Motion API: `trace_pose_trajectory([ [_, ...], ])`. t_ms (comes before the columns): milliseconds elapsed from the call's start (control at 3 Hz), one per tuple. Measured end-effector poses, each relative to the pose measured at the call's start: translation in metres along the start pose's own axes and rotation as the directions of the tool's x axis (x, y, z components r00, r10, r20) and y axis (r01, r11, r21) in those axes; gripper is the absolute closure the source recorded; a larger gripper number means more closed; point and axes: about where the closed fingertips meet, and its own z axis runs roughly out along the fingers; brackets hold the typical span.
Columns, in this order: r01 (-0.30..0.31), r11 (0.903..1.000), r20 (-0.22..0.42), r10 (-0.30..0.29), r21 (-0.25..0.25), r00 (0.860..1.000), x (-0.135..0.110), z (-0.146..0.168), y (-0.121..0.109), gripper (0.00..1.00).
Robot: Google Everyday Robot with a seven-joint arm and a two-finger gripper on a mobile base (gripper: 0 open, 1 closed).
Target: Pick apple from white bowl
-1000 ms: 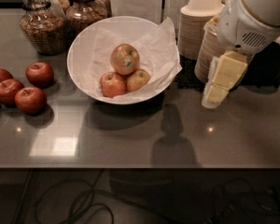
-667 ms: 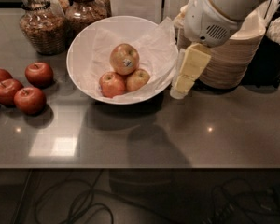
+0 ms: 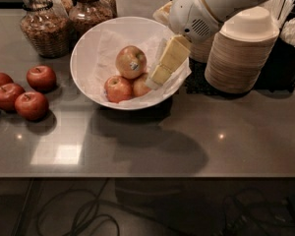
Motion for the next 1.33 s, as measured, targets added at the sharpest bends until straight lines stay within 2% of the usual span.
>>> trace_pose_trajectory([
  [333, 0.0, 1.0, 0.0, 0.0, 0.0, 1.0, 0.0, 0.0, 0.0, 0.0],
  [667, -0.029, 0.9995, 0.05, 0.029, 0.008, 0.998, -0.002, 0.025, -0.005, 0.0],
  [1000, -0.024, 0.9995, 0.08, 0.023, 0.018, 0.997, -0.012, 0.064, -0.014, 0.0],
  [1333, -0.03, 0.9993, 0.094, 0.028, 0.024, 0.995, -0.015, 0.089, -0.023, 0.0],
])
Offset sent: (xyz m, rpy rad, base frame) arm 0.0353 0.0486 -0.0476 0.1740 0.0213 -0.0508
